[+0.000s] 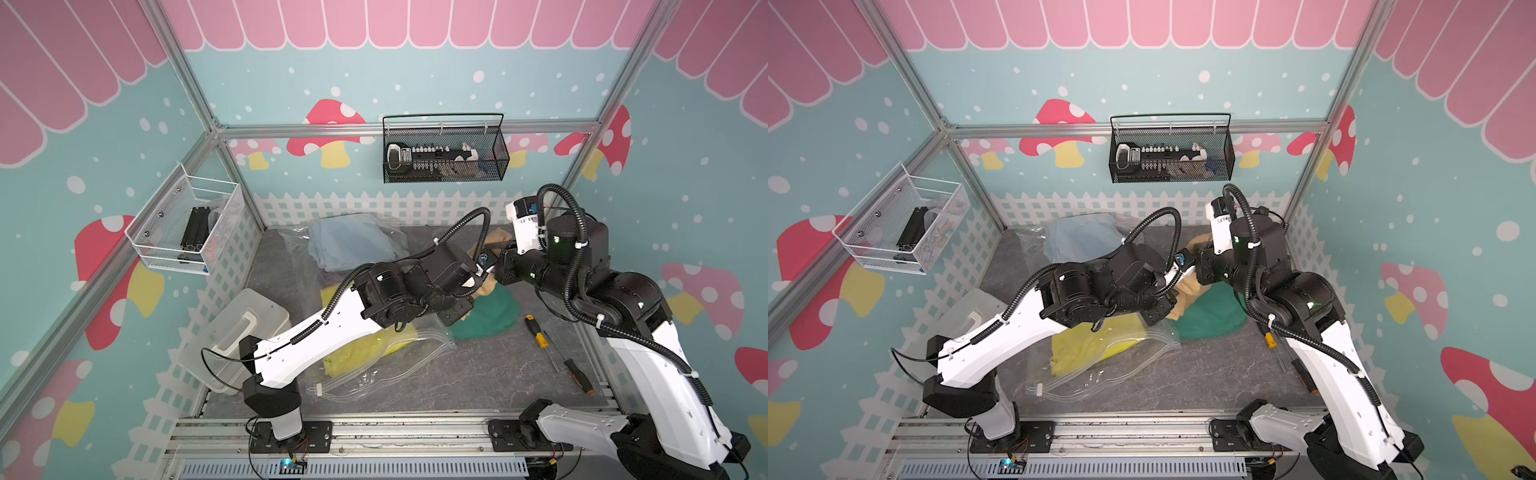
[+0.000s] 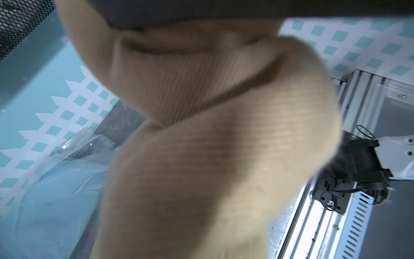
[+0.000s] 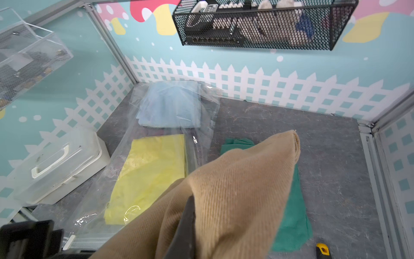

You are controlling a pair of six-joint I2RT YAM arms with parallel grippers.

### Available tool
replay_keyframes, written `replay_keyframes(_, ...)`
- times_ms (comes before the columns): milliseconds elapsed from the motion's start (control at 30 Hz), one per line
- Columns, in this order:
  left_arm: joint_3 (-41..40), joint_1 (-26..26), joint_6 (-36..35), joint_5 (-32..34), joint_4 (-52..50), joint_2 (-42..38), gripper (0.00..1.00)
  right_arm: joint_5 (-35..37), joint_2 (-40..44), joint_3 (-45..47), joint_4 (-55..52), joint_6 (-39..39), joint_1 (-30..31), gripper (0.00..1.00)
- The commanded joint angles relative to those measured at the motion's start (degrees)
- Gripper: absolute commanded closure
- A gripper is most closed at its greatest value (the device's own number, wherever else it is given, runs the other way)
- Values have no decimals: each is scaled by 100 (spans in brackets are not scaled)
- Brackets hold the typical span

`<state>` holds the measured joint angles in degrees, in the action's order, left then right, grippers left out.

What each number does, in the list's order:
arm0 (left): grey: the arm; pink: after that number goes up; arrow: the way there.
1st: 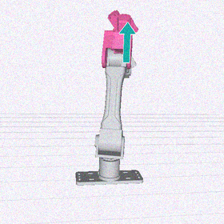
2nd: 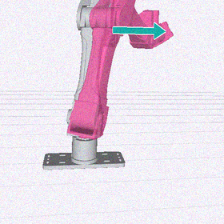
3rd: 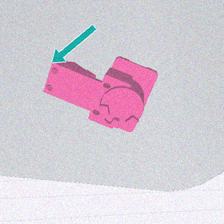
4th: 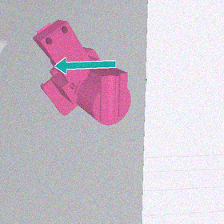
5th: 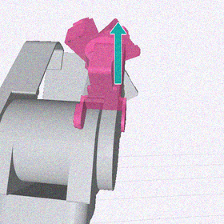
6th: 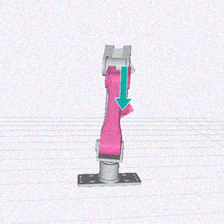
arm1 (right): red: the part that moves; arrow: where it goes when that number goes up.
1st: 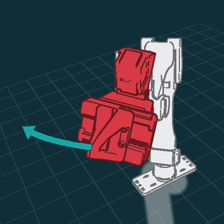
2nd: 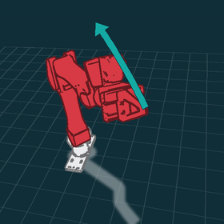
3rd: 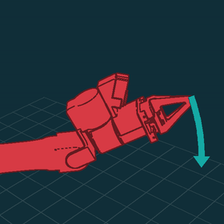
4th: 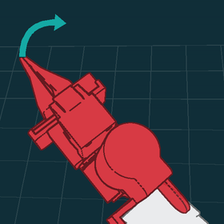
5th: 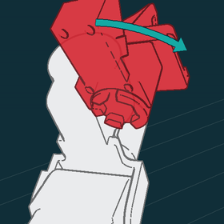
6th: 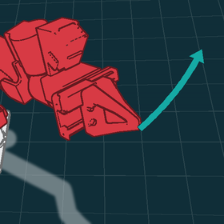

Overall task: Take the trousers out of the vacuum bag
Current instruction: Place the trousers at the center of the board.

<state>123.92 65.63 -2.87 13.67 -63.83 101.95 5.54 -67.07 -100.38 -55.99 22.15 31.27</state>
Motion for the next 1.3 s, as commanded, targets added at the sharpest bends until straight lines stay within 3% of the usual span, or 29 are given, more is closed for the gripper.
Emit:
replay_keyframes(0, -52, -20, -538, 211, 839, 28, 100, -546, -104, 236, 379, 200, -375, 100)
replay_keyframes(300, -710, -520, -781, 434, 1793, 100, 100, -2068, -295, 778, 955, 555, -1777, 100)
replay_keyframes(433, -890, -595, -1215, 1113, 2313, 279, 100, -2411, -472, 869, 1194, 615, -2226, 100)
replay_keyframes(833, -71, -1071, -1866, 1427, 2563, 1372, 100, -2966, -1153, 870, 2089, 738, -3079, 100)
replay_keyframes(1267, 1405, -1598, -2376, 1784, 2676, 2517, 100, -3023, -2137, 426, 3043, 862, -3267, 100)
